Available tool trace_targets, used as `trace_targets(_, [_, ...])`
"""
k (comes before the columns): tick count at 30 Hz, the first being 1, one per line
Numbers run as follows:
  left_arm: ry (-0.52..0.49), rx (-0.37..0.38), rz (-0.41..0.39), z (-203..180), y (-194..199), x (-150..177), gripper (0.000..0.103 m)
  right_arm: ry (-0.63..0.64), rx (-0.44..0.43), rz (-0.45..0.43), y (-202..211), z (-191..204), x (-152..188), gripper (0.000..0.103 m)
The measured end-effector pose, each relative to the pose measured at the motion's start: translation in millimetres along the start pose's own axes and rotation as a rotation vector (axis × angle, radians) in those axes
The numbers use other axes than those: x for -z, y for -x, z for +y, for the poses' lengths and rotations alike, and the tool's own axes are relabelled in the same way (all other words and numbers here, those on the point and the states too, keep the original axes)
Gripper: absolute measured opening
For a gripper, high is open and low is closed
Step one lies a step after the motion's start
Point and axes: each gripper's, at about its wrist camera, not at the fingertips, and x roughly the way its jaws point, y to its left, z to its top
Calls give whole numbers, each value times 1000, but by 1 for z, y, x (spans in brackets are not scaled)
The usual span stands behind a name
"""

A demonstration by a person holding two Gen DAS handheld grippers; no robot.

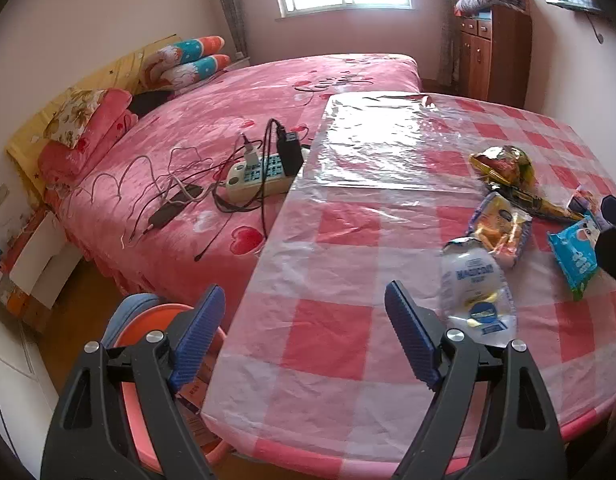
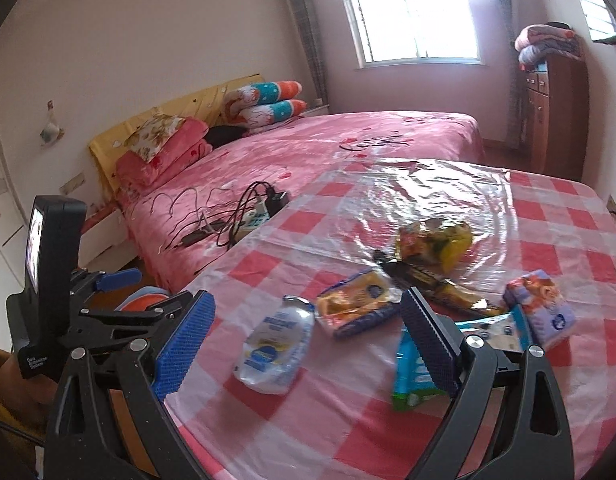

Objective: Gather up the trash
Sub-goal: 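Swing both tools back toward the table items, then reach the left tool toward the white MAGICDAY drink bottle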

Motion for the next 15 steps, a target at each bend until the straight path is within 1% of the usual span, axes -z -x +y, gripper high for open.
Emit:
trace_targets(11, [-61, 6, -1, -33, 7, -3, 83, -67, 37, -17, 15, -36, 1, 93])
trace_targets(15, [-72, 23, 11, -45, 6, -2, 83, -101, 64, -30, 23, -53, 1, 93])
